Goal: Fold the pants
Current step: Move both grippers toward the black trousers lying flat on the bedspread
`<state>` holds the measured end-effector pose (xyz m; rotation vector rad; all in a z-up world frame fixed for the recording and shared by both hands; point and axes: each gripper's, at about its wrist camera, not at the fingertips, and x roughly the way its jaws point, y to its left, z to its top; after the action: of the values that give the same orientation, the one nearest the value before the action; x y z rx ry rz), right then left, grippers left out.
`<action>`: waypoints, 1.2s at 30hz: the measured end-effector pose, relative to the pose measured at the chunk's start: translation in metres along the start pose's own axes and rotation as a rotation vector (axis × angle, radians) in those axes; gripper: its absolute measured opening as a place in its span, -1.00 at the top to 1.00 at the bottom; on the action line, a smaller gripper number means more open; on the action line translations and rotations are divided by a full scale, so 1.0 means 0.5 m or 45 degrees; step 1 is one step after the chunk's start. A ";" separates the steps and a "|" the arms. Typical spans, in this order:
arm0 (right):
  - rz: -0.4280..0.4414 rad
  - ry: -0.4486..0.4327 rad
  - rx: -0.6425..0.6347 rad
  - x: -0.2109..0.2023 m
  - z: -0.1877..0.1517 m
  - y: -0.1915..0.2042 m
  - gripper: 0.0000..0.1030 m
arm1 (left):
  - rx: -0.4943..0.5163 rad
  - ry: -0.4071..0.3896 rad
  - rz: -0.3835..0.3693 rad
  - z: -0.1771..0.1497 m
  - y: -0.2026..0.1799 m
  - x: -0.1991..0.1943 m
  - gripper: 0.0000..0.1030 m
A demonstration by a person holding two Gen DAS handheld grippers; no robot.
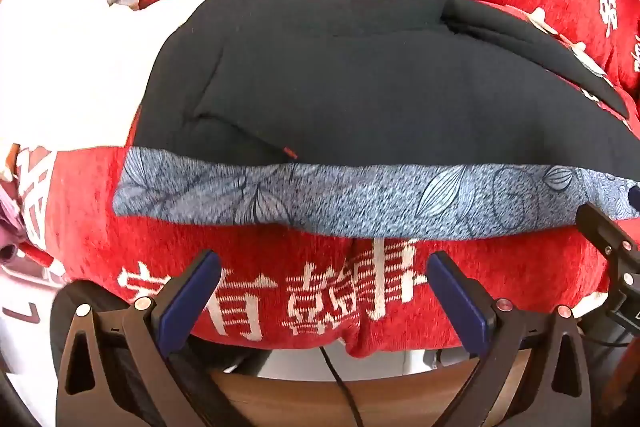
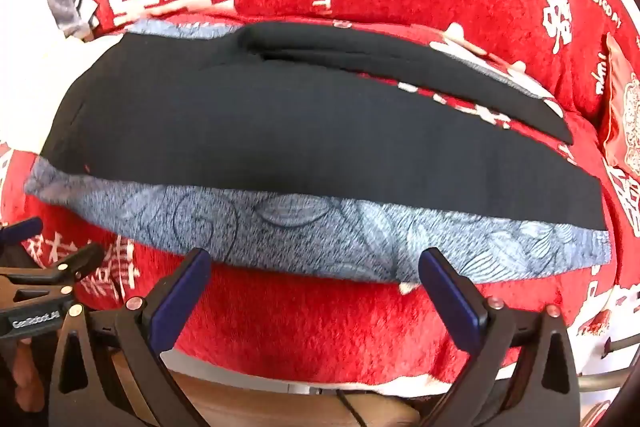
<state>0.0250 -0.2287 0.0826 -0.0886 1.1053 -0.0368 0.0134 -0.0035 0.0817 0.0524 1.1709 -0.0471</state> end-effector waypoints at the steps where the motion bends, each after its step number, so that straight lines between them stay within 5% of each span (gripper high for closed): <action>1: -0.003 -0.007 -0.003 -0.001 0.004 0.001 -1.00 | 0.010 -0.005 0.001 0.010 0.002 -0.002 -1.00; 8: -0.001 -0.052 0.042 -0.005 0.027 -0.017 -1.00 | 0.052 -0.008 0.007 0.047 -0.045 -0.003 -1.00; 24: 0.033 -0.065 0.012 0.014 0.092 -0.009 -1.00 | -0.008 -0.020 0.030 0.097 -0.002 0.061 -1.00; 36: 0.037 -0.138 0.071 0.053 0.215 -0.015 -1.00 | -0.021 -0.052 0.082 0.236 0.016 0.092 -1.00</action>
<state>0.1330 -0.2322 0.1076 -0.0243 0.9963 -0.0360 0.1401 -0.0037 0.0852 0.0743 1.1280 0.0179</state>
